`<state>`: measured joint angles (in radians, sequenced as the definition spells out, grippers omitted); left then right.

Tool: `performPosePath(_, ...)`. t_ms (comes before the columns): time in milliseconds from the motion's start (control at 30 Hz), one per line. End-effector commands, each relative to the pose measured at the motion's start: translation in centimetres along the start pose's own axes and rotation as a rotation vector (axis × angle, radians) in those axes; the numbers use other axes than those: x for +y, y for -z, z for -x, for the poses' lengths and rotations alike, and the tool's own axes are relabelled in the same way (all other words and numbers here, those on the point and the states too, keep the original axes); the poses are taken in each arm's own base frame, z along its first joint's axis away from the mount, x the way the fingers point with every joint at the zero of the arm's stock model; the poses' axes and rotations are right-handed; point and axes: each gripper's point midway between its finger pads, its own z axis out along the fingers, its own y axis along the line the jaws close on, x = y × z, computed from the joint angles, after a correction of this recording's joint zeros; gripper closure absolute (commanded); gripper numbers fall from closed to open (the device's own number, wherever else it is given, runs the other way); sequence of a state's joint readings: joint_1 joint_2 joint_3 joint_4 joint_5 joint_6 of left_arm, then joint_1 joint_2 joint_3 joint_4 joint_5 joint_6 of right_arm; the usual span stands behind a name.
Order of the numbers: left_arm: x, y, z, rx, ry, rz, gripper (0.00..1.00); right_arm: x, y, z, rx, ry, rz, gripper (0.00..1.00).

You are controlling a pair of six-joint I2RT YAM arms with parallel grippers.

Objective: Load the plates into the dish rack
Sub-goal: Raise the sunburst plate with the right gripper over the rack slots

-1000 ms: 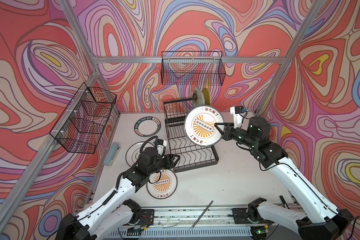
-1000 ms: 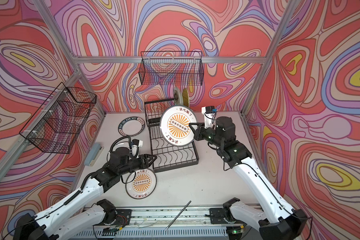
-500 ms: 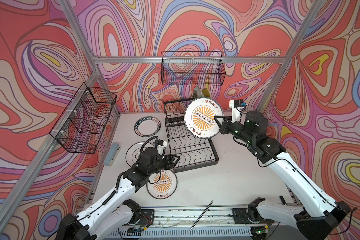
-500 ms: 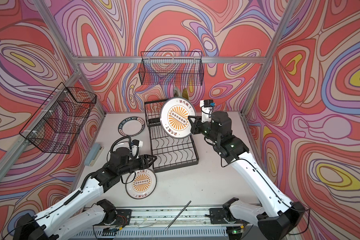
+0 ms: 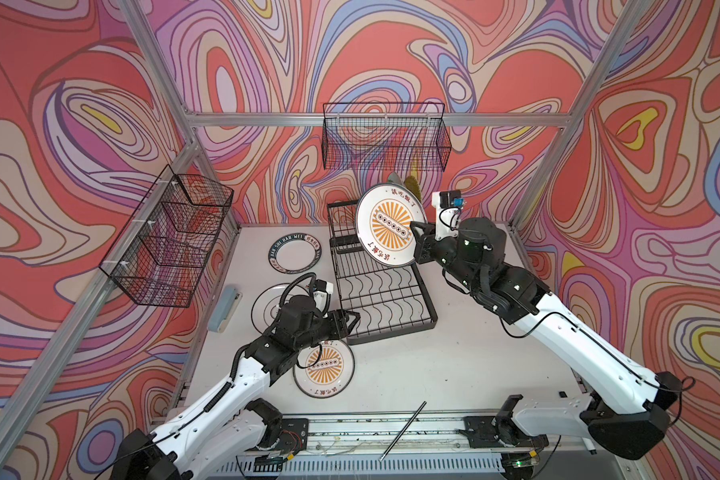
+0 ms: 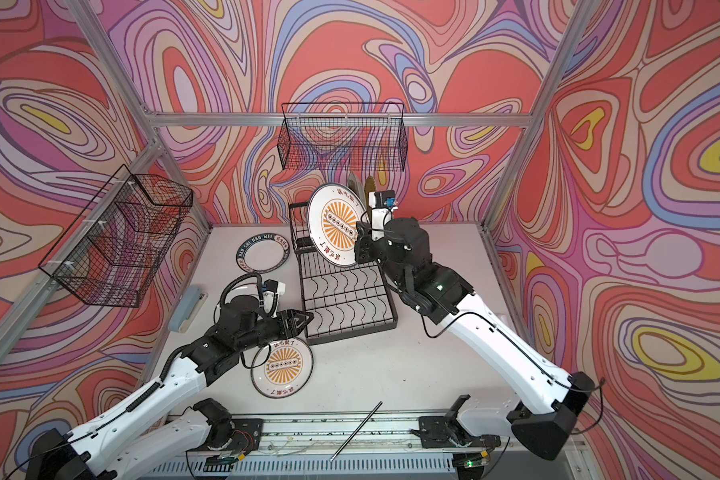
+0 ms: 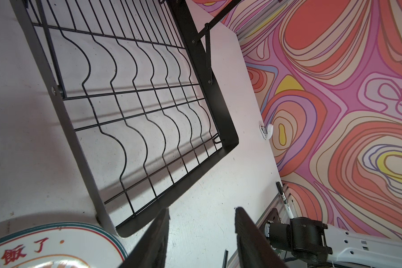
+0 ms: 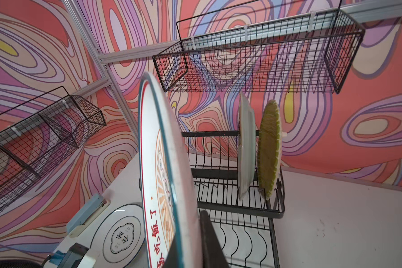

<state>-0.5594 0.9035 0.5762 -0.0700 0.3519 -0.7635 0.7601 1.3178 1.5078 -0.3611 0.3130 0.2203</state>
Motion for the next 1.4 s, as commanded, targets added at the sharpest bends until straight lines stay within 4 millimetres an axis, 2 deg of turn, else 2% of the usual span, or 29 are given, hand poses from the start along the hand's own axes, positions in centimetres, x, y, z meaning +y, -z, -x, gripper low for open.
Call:
performPosePath(0,-1.0,0.6,0.4,-0.01,-0.004,-0.017,0.51,-0.5,0.3,2.7,-0.09,0.044,-0.121,1.0)
performPosePath(233,-0.7,1.2,0.2,-0.019,-0.013,-0.001,0.51,0.3,-0.8,3.4,-0.118,0.093,-0.211,1.0)
performPosePath(633,-0.4,1.6,0.0,-0.025,-0.015,0.008,0.51,-0.2,-2.3,3.7,-0.153,0.127,-0.344,1.0)
performPosePath(1367,0.2,2.3,-0.2,-0.032,-0.028,0.037,0.51,0.1,-7.2,3.4,-0.168,0.3,-0.51,1.0)
